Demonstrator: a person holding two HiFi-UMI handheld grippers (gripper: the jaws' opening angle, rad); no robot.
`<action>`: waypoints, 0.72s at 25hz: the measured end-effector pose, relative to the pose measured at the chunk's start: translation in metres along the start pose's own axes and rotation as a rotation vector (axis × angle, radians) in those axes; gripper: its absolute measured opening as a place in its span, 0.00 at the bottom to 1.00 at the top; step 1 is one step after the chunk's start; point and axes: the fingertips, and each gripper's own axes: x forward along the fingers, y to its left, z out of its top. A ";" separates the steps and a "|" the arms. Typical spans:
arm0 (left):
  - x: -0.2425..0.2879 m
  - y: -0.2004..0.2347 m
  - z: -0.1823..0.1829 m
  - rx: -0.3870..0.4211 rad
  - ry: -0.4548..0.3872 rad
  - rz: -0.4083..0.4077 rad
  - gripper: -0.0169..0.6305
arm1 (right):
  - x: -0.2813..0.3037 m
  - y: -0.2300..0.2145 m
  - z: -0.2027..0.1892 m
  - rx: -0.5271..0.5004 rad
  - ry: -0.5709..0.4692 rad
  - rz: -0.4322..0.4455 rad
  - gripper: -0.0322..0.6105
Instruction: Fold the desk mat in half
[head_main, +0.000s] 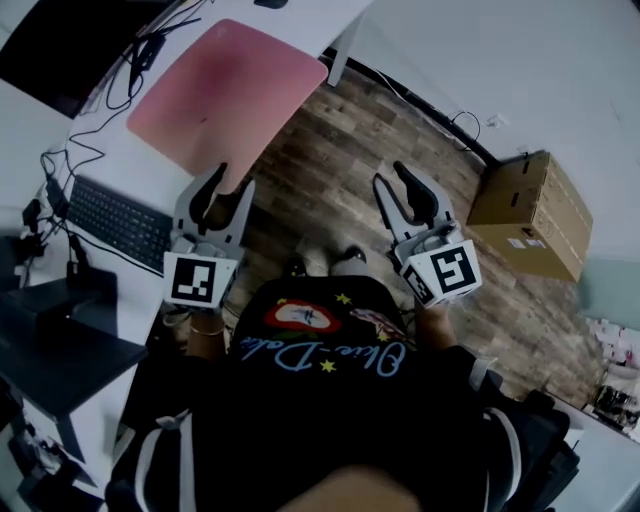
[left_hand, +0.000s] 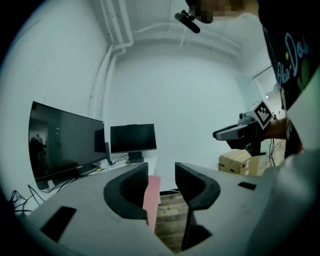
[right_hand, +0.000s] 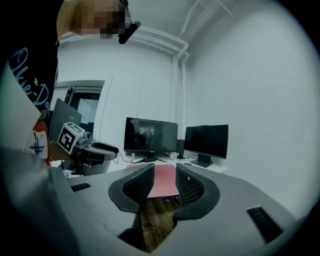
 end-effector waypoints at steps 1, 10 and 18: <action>-0.002 0.006 -0.003 -0.007 0.007 0.022 0.25 | 0.010 0.000 0.000 -0.008 0.003 0.018 0.21; 0.003 0.043 -0.029 -0.025 0.088 0.238 0.27 | 0.103 -0.021 -0.002 -0.051 0.014 0.223 0.22; 0.030 0.063 -0.040 -0.039 0.169 0.481 0.28 | 0.196 -0.049 -0.005 -0.120 0.022 0.475 0.22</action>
